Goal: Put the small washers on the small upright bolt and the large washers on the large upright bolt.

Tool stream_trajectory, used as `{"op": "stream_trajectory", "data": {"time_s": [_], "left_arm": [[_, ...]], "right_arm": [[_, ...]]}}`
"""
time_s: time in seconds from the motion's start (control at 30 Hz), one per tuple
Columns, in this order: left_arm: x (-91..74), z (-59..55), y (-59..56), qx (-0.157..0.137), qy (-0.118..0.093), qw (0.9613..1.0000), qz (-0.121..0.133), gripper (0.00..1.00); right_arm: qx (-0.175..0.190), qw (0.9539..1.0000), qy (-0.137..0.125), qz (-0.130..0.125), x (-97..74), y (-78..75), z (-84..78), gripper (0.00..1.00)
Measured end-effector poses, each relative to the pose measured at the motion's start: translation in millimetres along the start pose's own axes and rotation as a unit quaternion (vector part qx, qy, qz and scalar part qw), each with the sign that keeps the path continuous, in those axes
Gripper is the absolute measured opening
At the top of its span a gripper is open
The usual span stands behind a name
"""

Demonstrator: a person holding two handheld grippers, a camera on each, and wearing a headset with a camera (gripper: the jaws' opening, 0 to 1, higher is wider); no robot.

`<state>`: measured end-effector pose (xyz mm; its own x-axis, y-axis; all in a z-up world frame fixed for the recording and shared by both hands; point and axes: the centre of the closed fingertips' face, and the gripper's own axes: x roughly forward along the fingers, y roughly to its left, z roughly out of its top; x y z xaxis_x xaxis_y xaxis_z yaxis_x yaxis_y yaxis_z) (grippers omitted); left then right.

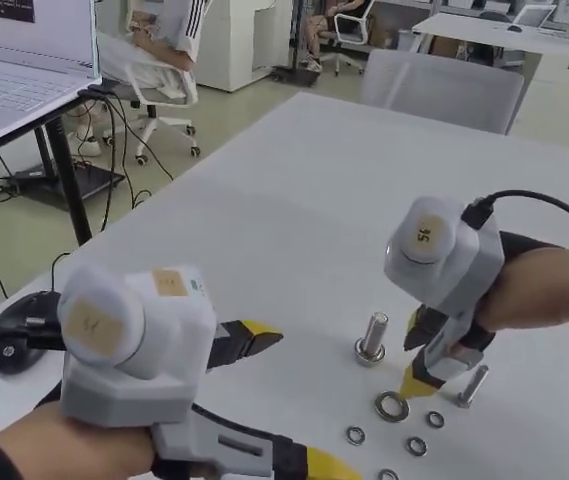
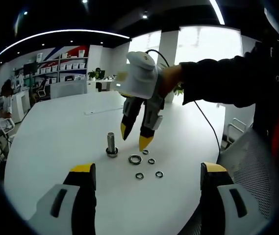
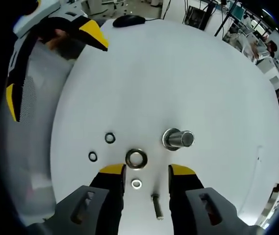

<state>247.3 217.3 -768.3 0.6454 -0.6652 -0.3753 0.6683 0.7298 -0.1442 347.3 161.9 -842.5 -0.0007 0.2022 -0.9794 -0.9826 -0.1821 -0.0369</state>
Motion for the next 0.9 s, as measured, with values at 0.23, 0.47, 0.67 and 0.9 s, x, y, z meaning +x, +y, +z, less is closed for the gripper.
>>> {"op": "stream_trajectory", "data": {"time_s": [0.23,0.47,0.67,0.9], "left_arm": [[-0.4,1.2,-0.3,0.002,-0.002,1.0000,0.000,0.88],[-0.6,2.2,0.0,0.002,-0.003,1.0000,0.001,0.88],[-0.6,2.3,0.4,0.003,-0.004,1.0000,0.002,0.88],[-0.3,2.3,0.6,0.002,-0.005,1.0000,0.002,0.88]], "right_arm": [[-0.001,1.0000,0.003,0.004,10.3,9.2,-0.8,0.35],[0.004,0.9999,0.007,0.010,23.8,15.3,-2.0,0.34],[0.008,0.9999,0.009,0.010,30.7,13.8,-3.7,0.32],[0.011,0.9998,0.012,0.010,34.6,12.8,-6.5,0.32]]}}
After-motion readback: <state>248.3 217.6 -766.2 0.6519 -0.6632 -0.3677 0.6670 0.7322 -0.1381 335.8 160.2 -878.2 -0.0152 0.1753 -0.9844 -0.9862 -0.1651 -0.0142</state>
